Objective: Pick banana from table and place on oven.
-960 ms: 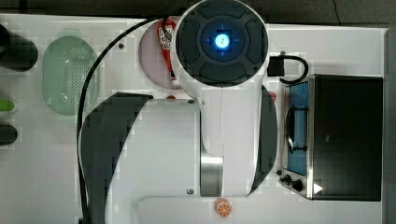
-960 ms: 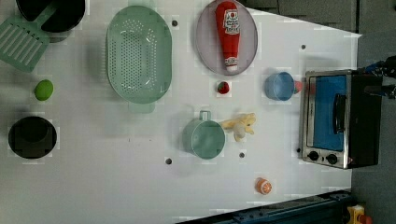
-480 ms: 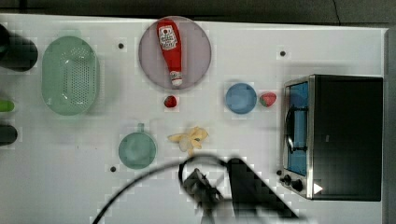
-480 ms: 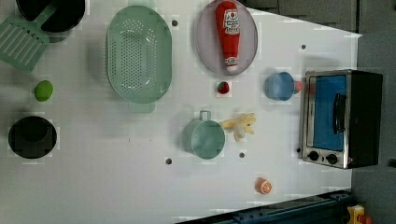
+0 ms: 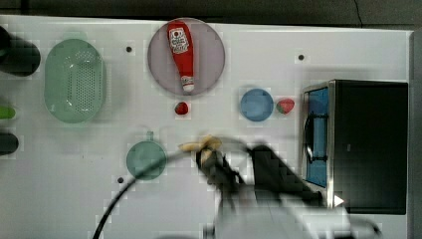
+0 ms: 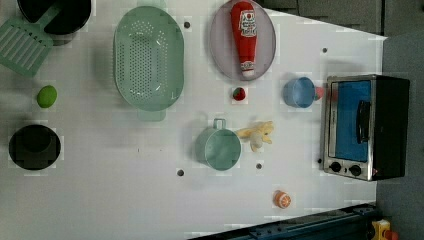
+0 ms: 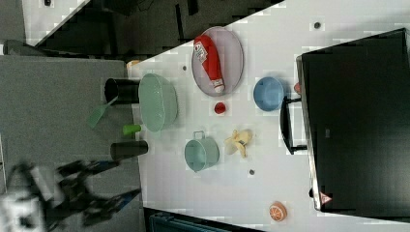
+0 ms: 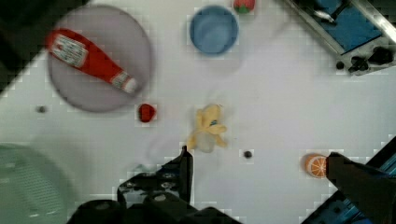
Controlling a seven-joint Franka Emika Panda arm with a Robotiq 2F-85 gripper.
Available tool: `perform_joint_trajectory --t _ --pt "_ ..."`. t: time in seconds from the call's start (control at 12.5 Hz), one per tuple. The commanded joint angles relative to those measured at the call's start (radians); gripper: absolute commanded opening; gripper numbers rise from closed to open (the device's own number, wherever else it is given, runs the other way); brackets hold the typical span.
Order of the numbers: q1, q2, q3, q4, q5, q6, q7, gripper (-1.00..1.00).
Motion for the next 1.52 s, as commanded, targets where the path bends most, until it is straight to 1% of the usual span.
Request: perform_joint_trajectory --t 0.08,0.56,0.96,1.2,1.52 --pt "-0.011 0.143 0.049 -0.132 0.002 0.129 0.037 1.0" --pt "-0.01 0.38 0.057 -0.238 0.002 0.447 0.038 1.0" --pt "-0.005 0.584 0.081 -0.285 0.003 0.67 0.039 1.0" --pt "0.0 0.677 0.096 -0.308 0.003 0.814 0.059 1.0" --pt "0.006 0.77 0.107 -0.321 0.003 0.882 0.189 1.0"
